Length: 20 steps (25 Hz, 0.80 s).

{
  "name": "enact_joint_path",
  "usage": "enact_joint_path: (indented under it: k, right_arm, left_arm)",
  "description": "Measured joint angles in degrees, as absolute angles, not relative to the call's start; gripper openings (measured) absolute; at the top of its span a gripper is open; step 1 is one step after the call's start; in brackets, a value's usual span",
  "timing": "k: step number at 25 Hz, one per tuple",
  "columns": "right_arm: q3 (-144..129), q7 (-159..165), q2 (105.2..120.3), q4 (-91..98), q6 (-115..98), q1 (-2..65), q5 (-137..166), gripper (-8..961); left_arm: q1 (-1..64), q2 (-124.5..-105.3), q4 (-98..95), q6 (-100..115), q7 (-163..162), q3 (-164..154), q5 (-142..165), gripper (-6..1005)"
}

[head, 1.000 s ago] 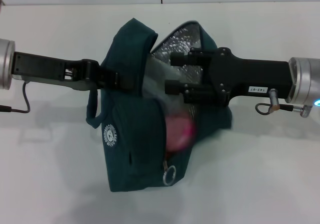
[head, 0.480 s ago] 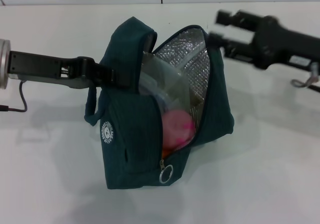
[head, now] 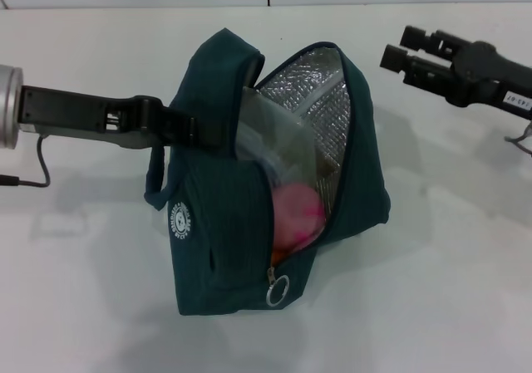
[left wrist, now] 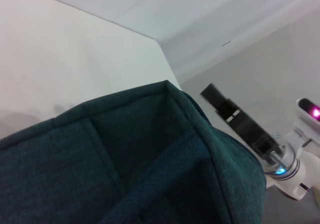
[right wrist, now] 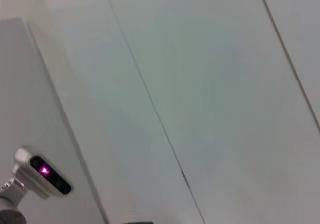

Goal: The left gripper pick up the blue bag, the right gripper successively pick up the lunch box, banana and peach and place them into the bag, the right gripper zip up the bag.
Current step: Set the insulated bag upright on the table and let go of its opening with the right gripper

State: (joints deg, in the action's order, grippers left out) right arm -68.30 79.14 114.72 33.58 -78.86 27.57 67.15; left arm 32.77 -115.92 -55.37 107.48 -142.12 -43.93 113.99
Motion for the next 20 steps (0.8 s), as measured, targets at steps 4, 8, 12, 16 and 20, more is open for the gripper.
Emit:
enact_joint_path:
  k: [4,8,12,16,20]
  right_arm:
    - [-68.33,82.02,115.03,33.86,-78.04,28.43,69.86,661]
    - [-68.39,85.07,115.18,34.84,-77.12,29.51,72.79,660]
    - [-68.41,90.35,115.12,38.66,-75.14,29.95,79.00,659]
    - [-68.28,95.56,115.22,44.91,-73.50,29.37,85.51,658]
    - [-68.28,97.51,114.97,48.16,-74.09,29.42,87.61,657]
  left_arm:
    - [32.93,-115.93,-55.37,107.49,-142.12,-43.93,114.00,48]
    - [32.97,-115.93,-55.37,107.49,-142.12,-43.87,114.00,48]
    - [32.96,-115.93,-55.37,107.49,-142.12,-43.93,114.06,48]
    - [32.73,-115.93,-55.37,107.49,-141.96,-43.87,114.08,48]
    - [32.51,-115.93,-55.37,107.49,-141.85,-43.85,114.08,48]
